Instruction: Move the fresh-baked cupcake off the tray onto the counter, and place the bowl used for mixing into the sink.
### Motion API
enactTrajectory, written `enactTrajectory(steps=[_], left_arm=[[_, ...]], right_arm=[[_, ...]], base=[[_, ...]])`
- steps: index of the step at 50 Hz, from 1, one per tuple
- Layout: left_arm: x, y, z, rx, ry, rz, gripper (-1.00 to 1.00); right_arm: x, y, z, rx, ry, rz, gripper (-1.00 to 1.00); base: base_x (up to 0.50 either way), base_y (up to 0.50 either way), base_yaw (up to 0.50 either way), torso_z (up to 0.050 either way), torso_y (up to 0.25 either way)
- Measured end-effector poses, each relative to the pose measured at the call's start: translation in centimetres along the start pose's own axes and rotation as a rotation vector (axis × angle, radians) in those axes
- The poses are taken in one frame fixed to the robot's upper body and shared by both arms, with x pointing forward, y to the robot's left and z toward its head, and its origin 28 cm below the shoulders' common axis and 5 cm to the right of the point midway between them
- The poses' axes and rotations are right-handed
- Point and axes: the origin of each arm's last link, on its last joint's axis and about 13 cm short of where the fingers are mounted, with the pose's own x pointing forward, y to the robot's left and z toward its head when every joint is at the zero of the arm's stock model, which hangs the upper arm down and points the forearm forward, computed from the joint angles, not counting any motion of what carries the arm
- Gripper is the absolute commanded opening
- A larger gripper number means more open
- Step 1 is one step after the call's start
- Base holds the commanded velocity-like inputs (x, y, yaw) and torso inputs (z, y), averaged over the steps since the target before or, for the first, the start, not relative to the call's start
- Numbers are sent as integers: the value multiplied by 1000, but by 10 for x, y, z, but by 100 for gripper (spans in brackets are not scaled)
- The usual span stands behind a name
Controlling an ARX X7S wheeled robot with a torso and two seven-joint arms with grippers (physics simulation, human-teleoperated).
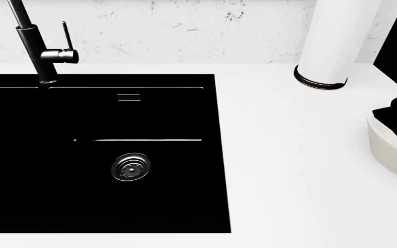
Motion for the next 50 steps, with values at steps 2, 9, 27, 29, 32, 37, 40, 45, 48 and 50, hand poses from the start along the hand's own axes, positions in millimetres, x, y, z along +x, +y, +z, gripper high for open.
enactTrajectory(steps=[2, 9, 27, 29, 32, 37, 40, 45, 48, 50], left_arm=[[0, 0, 0, 0, 1, 1, 100], [-1, 0, -1, 1, 3, 2, 100], [-1, 0, -3, 2, 12, 1, 100], [-1, 0, -3, 3, 12, 1, 100], [-1, 0, -3, 3, 12, 1, 100], [-1, 0, -4, 3, 13, 1, 100], [-1, 0, -4, 4, 13, 1, 100], [-2, 0, -4, 4, 13, 3, 100], [-2, 0, -4, 4, 14, 4, 100], [-2, 0, -4, 4, 14, 4, 100]], right_arm=[[2, 0, -1, 4, 4, -1, 100], [8, -2, -5, 22, 18, -6, 100], [23, -6, -15, 63, 47, -20, 100], [24, -6, -16, 66, 53, -24, 100], [26, -7, -18, 68, 61, -30, 100], [29, -7, -20, 68, 73, -40, 100], [31, -8, -21, 67, 79, -44, 100], [34, -8, -22, 63, 87, -53, 100], [36, -8, -22, 61, 90, -58, 100], [36, -8, -22, 58, 92, -62, 100]], base=[[0, 0, 0, 0, 0], [0, 0, 0, 0, 0], [0, 0, 0, 0, 0], [0, 0, 0, 0, 0], [0, 0, 0, 0, 0], [0, 0, 0, 0, 0], [0, 0, 0, 0, 0], [0, 0, 0, 0, 0], [0, 0, 0, 0, 0], [0, 0, 0, 0, 0]])
